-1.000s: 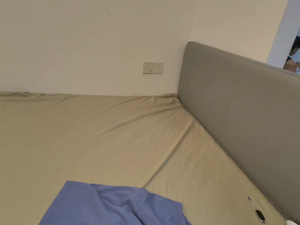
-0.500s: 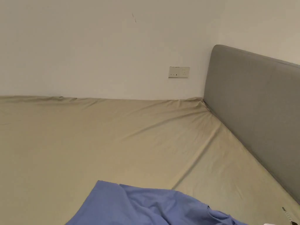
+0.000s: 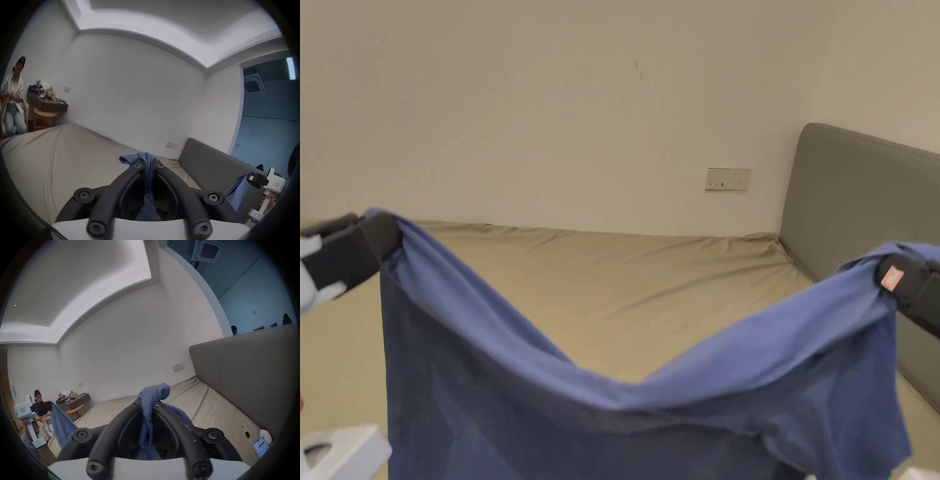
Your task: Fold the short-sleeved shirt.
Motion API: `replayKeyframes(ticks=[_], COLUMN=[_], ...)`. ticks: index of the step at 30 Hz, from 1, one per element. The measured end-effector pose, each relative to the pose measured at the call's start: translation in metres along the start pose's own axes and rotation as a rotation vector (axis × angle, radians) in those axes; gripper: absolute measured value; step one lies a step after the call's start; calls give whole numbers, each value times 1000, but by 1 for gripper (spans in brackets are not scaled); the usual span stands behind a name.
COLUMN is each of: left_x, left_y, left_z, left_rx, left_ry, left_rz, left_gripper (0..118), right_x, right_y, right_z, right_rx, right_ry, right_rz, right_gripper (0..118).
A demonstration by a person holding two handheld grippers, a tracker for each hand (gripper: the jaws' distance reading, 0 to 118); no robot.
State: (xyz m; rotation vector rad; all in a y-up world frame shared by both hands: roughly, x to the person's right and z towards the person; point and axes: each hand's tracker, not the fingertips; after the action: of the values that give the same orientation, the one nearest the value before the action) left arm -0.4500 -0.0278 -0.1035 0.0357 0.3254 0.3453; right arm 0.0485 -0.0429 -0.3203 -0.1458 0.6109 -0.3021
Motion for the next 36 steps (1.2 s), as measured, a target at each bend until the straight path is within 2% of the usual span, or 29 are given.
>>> replayKeyframes(ticks=[9,17,22,29,36], left_x=[-4,-20,-37,-65,-77], left_y=[49,57,47,-3,-87], left_z=[-111,-224,-265,-254,-165], left_rx=[-47,-12,54,98,-38], left_ry=[32,67,110,167,222], left_rz=[42,-3,25,40,44], left_gripper=[7,7,7,7,7], right_x=[-3,9,16,34,42], right_y=[50,65,59,2,-91], right_z=[-106,-213,-258,-259,-202], right_rx=[-6,26,86,85,-115], right_ry=[-44,-83,-114,-142,-157], right_rz=[15,61,101,130,120], right_gripper=[11,11,11,11,11])
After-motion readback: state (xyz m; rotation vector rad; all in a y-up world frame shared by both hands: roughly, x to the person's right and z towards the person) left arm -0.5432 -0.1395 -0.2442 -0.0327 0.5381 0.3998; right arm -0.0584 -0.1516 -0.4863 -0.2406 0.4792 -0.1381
